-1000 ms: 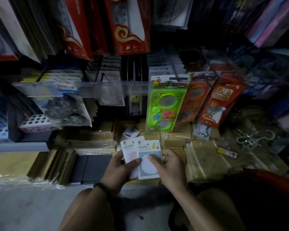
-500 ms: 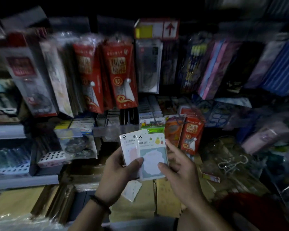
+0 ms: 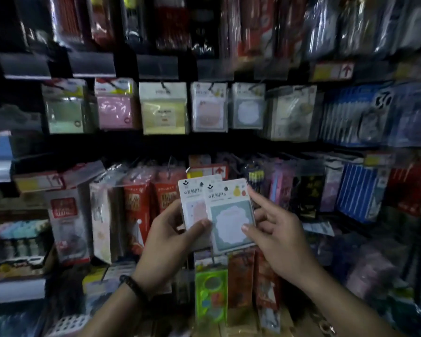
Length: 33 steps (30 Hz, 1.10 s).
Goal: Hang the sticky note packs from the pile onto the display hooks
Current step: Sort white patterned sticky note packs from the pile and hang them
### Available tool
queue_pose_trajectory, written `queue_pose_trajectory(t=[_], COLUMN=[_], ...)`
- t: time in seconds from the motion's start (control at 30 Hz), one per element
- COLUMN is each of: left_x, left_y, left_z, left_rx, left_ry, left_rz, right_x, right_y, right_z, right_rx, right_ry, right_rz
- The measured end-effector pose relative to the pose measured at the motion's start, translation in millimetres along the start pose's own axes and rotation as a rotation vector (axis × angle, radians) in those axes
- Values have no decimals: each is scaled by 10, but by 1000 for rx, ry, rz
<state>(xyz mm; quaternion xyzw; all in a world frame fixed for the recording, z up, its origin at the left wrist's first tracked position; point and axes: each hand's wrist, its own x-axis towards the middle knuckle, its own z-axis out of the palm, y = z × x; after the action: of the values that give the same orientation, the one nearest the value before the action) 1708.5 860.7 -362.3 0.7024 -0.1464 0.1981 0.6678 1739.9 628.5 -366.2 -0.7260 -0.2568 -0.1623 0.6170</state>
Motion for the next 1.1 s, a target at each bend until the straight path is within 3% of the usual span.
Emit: queue_pose_trajectory(t=[0.17, 0.4, 0.73, 0.93, 1.1], left_x=[357, 925, 1517, 1635, 1695], left_y=[390, 680, 824, 813, 808], left_z=[34, -10, -6, 31, 11], left_rx=[20, 66, 139, 123, 128], left_ry=[23, 83, 115, 101, 99], left_rz=[69, 160, 131, 144, 132], right_x=[502, 1234, 2075, 2249, 2313], right_y=[-179, -383, -553, -484, -497], right_z=[-256, -665, -742, -742, -778], right_rx=[62, -77, -220, -182, -317], right_ry=[117, 300, 319, 383, 384], right_rz=[-51, -49, -297, -239, -239])
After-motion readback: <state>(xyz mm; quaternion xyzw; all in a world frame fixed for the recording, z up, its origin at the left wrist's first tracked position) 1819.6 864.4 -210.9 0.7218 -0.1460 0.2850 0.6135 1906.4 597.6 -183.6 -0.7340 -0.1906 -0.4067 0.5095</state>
